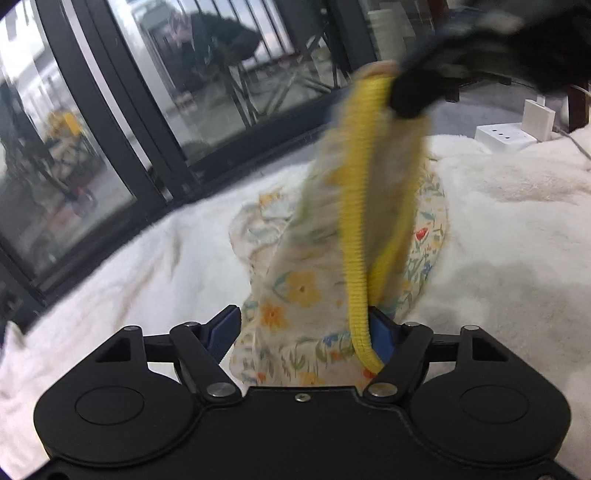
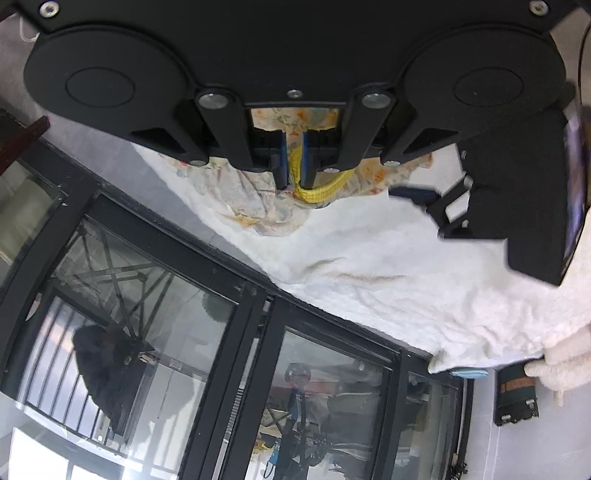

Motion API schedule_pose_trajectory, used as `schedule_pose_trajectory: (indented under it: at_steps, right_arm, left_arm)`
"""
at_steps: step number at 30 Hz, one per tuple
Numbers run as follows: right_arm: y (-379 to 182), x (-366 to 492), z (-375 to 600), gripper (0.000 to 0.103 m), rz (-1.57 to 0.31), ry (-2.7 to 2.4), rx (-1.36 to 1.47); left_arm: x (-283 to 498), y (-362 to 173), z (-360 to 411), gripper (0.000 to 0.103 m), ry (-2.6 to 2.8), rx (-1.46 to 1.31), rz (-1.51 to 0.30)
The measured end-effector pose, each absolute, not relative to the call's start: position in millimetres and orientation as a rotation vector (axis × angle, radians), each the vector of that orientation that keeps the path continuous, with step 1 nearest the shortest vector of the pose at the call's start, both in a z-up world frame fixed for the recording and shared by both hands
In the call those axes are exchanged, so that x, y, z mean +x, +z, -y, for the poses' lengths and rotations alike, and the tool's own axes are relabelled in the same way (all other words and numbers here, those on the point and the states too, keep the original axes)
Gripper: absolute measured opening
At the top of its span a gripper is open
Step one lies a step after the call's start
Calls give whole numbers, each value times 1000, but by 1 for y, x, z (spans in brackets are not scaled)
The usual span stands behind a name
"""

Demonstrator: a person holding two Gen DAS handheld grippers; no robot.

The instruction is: Fold clothes

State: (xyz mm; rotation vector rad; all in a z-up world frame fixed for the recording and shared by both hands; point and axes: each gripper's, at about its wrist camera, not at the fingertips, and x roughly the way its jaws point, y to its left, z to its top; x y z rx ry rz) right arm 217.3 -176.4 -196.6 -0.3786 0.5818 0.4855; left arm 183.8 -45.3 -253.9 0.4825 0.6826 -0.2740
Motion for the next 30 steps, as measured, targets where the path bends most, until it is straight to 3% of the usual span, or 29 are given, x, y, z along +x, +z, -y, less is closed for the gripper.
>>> schedule_pose_trajectory:
  at_steps: [4,6,28,29,30]
  right_arm:
    - [-208,218,180,8,-616,468,-383]
    - [-213,216,180,8,-627,470,-388]
    - [-235,203,166,8,-658,502,-475]
    - [-236,202,165,8,-659,499,-479]
    - [-238,203,164,8,-662,490,-487]
  left_arm:
    - [176,-254,39,65,-325,540,-644]
    - [173,-257,40,47,-313,568,-625]
    - [158,-291,50,47,-432,772,-565]
    - [156,-292,50,35,-437,777,-561]
    - [155,-294,51,12,-438,778,-562]
